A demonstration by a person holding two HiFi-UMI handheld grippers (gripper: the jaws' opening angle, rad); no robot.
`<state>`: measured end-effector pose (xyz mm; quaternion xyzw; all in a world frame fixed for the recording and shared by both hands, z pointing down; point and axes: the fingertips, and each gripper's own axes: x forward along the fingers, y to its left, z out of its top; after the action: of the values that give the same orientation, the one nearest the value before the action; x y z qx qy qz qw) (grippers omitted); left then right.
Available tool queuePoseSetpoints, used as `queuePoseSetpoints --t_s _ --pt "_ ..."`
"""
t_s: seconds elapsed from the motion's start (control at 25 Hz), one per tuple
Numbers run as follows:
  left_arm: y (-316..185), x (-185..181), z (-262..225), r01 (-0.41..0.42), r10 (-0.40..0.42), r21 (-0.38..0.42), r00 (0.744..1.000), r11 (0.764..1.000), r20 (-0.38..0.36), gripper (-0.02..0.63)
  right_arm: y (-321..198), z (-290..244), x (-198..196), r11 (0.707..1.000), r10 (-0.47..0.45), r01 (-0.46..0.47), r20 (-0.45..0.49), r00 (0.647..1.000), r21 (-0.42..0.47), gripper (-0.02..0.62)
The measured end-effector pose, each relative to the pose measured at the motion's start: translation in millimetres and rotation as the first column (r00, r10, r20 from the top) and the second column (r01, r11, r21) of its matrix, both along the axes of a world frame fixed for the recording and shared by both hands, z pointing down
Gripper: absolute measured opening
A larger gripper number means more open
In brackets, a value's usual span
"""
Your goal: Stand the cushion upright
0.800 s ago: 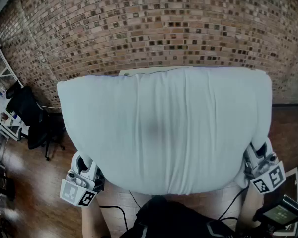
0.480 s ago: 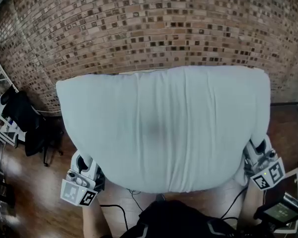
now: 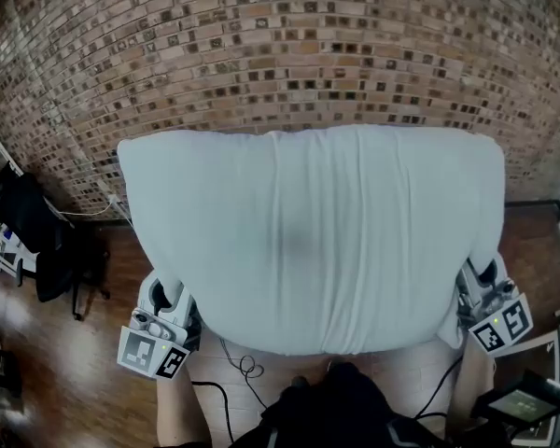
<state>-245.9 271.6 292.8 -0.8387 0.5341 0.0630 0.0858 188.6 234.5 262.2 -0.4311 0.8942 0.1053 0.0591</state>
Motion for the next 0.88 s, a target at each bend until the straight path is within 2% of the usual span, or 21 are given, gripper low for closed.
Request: queuePoseSetpoints --t_s 0.28,0.56,0.88 --pt "-73 3 5 0.043 -0.043 0.009 0.999 0.999 -0.006 0.115 -90 4 1 0.999 -0.028 0.028 -0.011 1.000 0.022 0.117" --pt "-158 24 -11 0.105 -0.105 0.035 0.994 0.994 0.015 0.115 -196 5 24 0.997 -0.073 0.073 0.015 0.997 0.037 0.118" --pt "-240 35 -12 0.162 -0.162 0.012 0.986 0.987 0.031 0.115 -298 13 30 0.991 -0.130 0.130 0.031 0.991 0.002 0.117"
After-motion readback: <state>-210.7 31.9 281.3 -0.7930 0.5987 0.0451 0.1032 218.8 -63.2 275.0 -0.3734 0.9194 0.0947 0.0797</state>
